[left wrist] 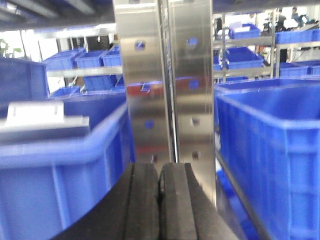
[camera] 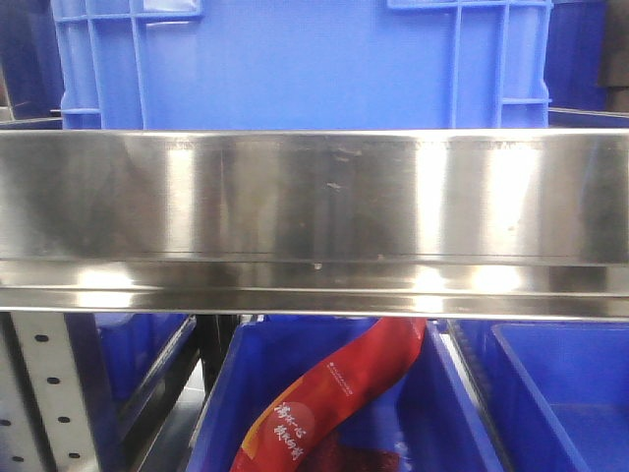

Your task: Grab PVC pipe and place in blue bin

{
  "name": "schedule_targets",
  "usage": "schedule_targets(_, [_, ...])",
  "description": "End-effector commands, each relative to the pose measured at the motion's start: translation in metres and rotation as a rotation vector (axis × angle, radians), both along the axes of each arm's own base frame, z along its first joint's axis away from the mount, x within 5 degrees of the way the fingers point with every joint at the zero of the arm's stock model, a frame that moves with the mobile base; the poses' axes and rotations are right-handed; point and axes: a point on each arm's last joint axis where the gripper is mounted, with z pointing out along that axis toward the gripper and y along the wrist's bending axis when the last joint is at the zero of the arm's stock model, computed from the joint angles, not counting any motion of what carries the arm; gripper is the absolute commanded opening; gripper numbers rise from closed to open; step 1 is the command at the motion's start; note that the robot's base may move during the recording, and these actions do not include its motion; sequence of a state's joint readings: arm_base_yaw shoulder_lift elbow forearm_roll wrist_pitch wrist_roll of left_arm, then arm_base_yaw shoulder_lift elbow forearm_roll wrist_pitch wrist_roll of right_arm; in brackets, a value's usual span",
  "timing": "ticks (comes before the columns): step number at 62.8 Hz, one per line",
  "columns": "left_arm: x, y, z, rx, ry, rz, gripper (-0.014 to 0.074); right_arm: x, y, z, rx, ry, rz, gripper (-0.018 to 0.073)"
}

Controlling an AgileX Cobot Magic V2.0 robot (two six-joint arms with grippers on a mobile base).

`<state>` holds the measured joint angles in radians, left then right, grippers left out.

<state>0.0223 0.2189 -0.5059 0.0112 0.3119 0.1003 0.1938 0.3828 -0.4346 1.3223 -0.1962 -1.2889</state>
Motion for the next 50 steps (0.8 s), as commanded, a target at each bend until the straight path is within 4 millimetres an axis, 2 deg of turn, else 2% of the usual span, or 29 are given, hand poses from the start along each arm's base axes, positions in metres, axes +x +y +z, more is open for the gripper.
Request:
schedule_targets(1, [-0.004, 0.000, -0.011, -0.019, 0.030, 0.000, -0.0111, -0.003, 0.000, -0.007, -0.002, 0.005, 0.003, -0.0163])
schedule_targets(15, [-0.015, -0.001, -0.024, -0.030, 0.012, -0.005, -0.0111, -0.010, -0.002, -0.019, -0.004, -0.001, -0.006, -0.0163])
schedule_targets(23, [-0.015, -0.001, -0.036, -0.031, 0.060, -0.005, -0.0111, -0.011, -0.003, -0.029, -0.008, 0.016, -0.006, -0.0163])
schedule_targets(32, [-0.016, -0.001, -0.047, -0.032, 0.068, -0.005, -0.0111, -0.014, -0.003, -0.032, -0.005, 0.006, -0.006, -0.0163])
schedule_targets(43, [-0.015, -0.001, -0.056, -0.034, 0.083, -0.005, -0.0111, -0.015, -0.004, -0.033, -0.004, 0.002, -0.008, -0.0163])
schedule_targets(50, [-0.013, -0.001, -0.060, -0.034, 0.087, -0.005, -0.0111, -0.013, -0.003, -0.042, -0.011, 0.027, -0.008, -0.0163])
